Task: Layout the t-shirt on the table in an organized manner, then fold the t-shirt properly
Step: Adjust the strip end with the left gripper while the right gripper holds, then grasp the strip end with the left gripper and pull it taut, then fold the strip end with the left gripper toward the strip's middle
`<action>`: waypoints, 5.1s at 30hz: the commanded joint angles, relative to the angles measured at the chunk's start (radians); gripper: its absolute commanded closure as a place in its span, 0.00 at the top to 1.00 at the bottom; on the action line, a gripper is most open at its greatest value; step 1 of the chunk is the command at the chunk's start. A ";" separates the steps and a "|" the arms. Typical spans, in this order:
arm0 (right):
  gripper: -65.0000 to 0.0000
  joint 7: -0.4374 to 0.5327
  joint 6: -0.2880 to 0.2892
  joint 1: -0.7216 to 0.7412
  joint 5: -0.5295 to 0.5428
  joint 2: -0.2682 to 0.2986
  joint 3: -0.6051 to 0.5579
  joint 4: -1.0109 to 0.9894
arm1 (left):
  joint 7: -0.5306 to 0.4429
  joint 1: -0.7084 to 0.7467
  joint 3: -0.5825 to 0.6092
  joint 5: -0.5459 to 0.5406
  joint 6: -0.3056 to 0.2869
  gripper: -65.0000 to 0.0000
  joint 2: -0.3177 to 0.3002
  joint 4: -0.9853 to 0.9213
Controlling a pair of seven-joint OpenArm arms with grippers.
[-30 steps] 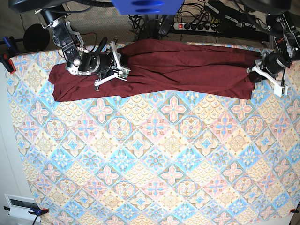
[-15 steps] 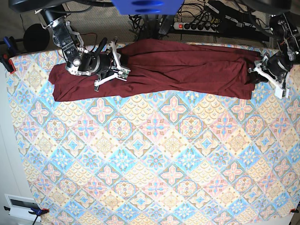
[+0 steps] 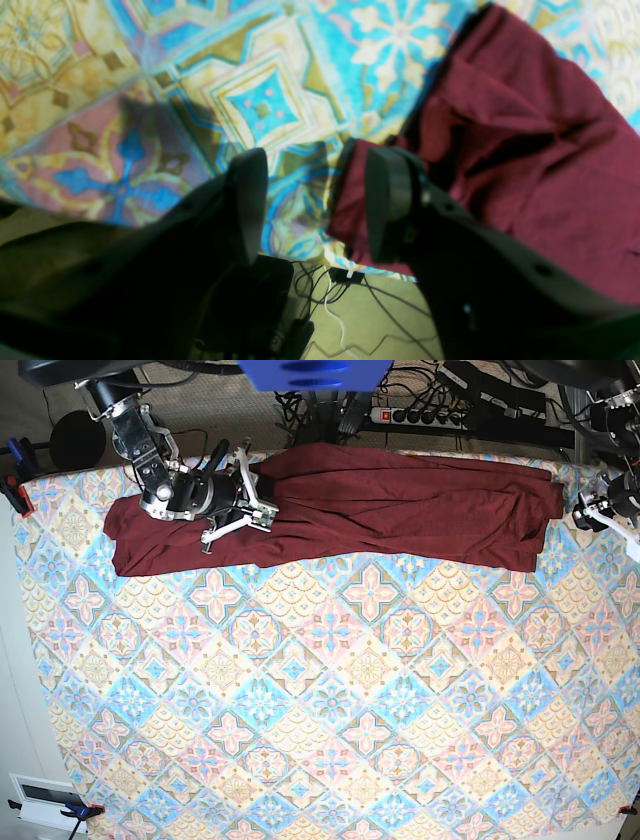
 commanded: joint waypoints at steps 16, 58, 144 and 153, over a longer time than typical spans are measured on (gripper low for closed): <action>0.20 0.012 0.002 0.010 0.011 0.010 0.004 0.041 | -0.015 -0.011 0.138 -0.022 -0.084 0.47 -0.033 0.015; 0.20 0.012 0.002 0.007 0.011 0.013 0.006 0.098 | -0.049 -0.051 0.124 0.156 -0.079 0.47 0.082 0.021; 0.20 0.013 0.002 0.030 0.016 0.014 0.167 0.129 | 0.146 -0.123 0.243 -0.023 0.031 0.00 0.419 0.395; 0.20 0.013 0.002 0.036 0.016 0.014 0.167 0.127 | 0.161 -0.115 0.307 -0.011 0.031 0.14 0.402 0.403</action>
